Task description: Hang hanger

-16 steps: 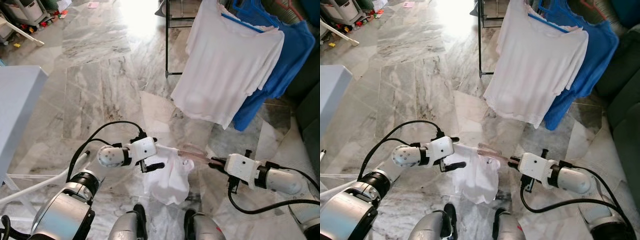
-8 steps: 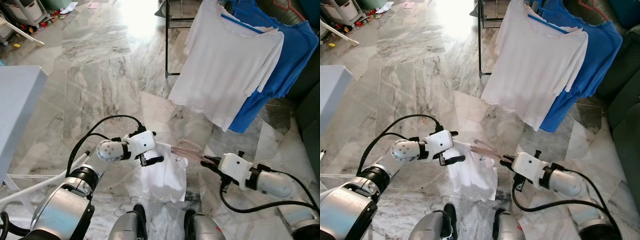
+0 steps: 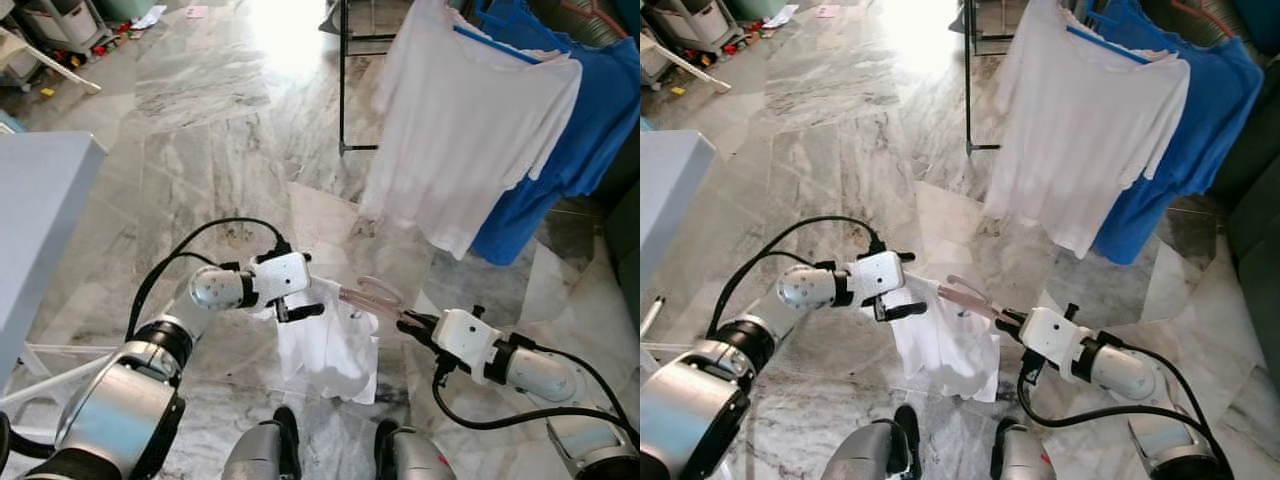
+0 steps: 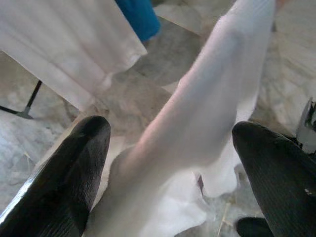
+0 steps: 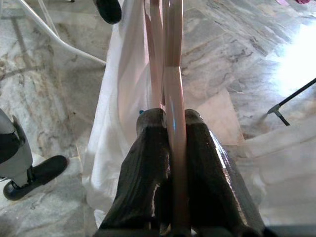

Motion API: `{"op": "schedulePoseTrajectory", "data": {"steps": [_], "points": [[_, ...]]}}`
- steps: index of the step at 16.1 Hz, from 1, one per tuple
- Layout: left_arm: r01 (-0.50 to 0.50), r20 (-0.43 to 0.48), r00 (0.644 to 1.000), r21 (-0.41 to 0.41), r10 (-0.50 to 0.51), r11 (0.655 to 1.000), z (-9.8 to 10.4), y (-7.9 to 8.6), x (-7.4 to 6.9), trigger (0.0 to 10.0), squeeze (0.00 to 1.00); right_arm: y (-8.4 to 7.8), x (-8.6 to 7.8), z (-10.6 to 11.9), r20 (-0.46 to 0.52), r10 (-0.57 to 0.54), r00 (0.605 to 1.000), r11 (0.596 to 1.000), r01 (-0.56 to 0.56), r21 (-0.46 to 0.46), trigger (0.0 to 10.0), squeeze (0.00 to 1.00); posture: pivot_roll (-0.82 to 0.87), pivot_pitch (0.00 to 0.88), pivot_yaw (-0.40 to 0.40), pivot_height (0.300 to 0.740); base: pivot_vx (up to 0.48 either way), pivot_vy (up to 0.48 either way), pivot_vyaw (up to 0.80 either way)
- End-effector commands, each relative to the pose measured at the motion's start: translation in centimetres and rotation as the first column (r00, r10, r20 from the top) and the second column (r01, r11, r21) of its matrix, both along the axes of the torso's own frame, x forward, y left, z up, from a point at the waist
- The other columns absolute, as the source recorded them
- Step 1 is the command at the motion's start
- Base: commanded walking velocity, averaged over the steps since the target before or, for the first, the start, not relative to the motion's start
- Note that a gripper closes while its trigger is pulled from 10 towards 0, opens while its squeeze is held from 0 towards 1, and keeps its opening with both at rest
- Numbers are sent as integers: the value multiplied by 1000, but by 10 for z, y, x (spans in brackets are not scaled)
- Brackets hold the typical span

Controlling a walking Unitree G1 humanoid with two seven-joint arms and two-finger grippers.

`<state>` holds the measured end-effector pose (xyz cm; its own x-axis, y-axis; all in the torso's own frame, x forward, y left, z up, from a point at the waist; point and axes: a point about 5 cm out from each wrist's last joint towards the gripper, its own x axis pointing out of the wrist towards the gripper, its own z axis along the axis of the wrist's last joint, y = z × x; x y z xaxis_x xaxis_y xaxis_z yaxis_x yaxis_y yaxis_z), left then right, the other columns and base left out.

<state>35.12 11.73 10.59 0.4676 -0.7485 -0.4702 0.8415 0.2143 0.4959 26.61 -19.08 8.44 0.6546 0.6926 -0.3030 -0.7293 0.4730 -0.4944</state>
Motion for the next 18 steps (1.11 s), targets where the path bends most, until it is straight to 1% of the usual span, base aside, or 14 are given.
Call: {"op": "schedulePoseTrajectory", "data": {"steps": [1, 2, 3, 4, 6, 8, 9, 11, 14, 15, 16, 18], "points": [[38, -34, 999, 105, -35, 994, -6, 9, -3, 10000, 0, 0, -3, 0, 13, 5, 1000, 1000, -5, 8, 10000, 0, -150, 263, 120, 740, 0, 0, 0], [44, -27, 999, 119, -41, 992, -6, 10, -3, 10000, 0, 0, -3, -1, 11, 8, 1000, 1000, -8, 4, 10000, 0, -150, 264, 120, 740, 0, 0, 0], [32, -31, 999, 101, -29, 994, -2, 10, 0, 10000, 0, 0, -5, -3, 5, 10, 1000, 1000, -10, 1, 10000, 0, -151, 266, 120, 740, 0, 0, 0], [29, -5, 1000, 88, -29, 996, 5, 9, 3, 10000, 0, 0, -6, -5, -8, 9, 1000, 1000, -9, 1, 10000, 0, -151, 265, 120, 740, 0, 0, 0], [41, 30, 999, 62, -43, 997, 12, 7, 5, 10000, 0, -1, -8, -9, -33, 8, 999, 1000, -8, 0, 10000, 0, -151, 264, 120, 740, 0, 0, 0], [21, 98, 995, 34, -24, 999, 15, 6, 6, 10000, 0, 3, -15, -14, -103, 48, 994, 998, -44, 36, 10000, 0, -147, 262, 119, 740, 0, 0, 0], [17, 86, 996, 40, -20, 999, 11, 8, 4, 10000, 0, 4, -16, -15, -122, 56, 991, 998, -50, 45, 10000, 0, -146, 263, 118, 740, 0, 0, 0], [36, 47, 998, 65, -39, 997, 2, 11, -1, 10000, 0, 3, -17, -16, -125, 57, 990, 998, -52, 44, 10000, 0, -146, 264, 117, 740, 0, 0, 0], [101, -35, 995, 106, -98, 989, -7, 14, -9, 10000, 0, 0, -17, -15, -129, 53, 990, 998, -48, 39, 10000, 0, -147, 266, 117, 740, 0, 0, 0], [148, -79, 987, 122, -139, 981, -11, 15, -13, 3176, 0, -1, -17, -15, -130, 52, 990, 998, -48, 38, 10000, 0, -148, 267, 117, 740, 0, 0, 0], [171, -93, 983, 130, -160, 977, -11, 15, -14, 0, 0, -1, -17, -14, -130, 55, 990, 998, -51, 36, 10000, 0, -151, 265, 119, 740, 0, 0, 0], [182, -112, 980, 147, -167, 972, -12, 16, -15, 0, 0, -1, -17, -14, -132, 63, 989, 998, -59, 35, 10000, 0, -153, 263, 121, 740, 0, 0, 0]]}}
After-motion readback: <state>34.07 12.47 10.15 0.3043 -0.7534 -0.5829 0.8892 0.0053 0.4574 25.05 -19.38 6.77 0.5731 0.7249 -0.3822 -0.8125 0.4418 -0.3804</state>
